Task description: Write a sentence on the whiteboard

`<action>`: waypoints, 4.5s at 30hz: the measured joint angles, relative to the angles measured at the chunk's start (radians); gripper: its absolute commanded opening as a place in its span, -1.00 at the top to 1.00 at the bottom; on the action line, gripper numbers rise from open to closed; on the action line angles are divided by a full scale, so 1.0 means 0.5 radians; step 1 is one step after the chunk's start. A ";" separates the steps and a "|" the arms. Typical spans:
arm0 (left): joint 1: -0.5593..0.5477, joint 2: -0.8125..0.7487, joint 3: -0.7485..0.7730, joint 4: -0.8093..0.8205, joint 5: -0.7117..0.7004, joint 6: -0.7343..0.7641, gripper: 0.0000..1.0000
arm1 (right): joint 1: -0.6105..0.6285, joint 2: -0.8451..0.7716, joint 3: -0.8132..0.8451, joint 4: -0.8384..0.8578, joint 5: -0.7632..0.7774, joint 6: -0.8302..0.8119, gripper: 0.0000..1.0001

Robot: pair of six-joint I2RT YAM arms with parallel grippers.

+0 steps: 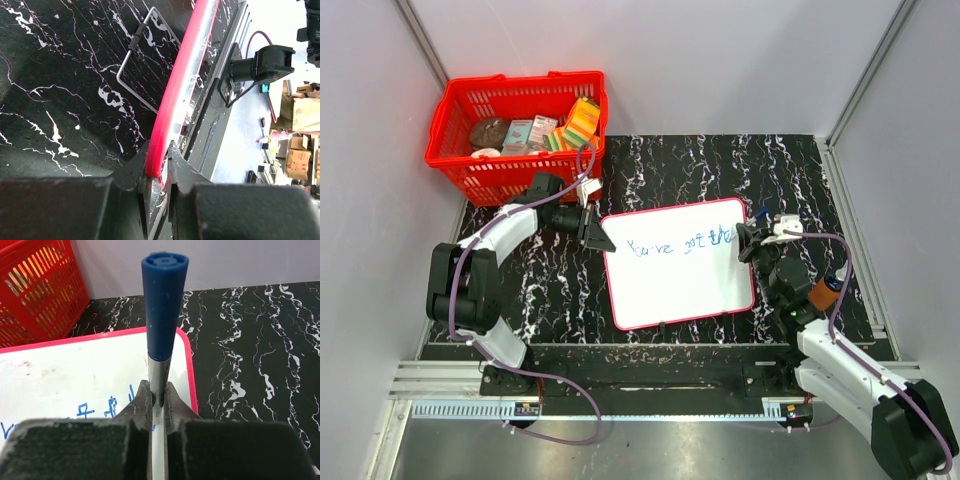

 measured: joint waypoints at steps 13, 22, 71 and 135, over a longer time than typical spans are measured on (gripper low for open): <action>-0.002 0.000 0.000 0.001 0.000 0.000 1.00 | 0.000 0.182 0.106 0.147 0.052 -0.058 1.00; -0.002 0.000 -0.001 0.000 -0.005 -0.001 1.00 | 0.000 0.296 0.106 0.312 0.066 -0.064 1.00; -0.015 -0.007 -0.001 -0.002 -0.017 -0.002 1.00 | -0.002 0.153 0.101 0.085 0.095 -0.063 1.00; -0.037 -0.048 0.000 -0.027 -0.076 -0.015 0.46 | -0.004 -0.777 0.084 -0.752 0.126 0.197 1.00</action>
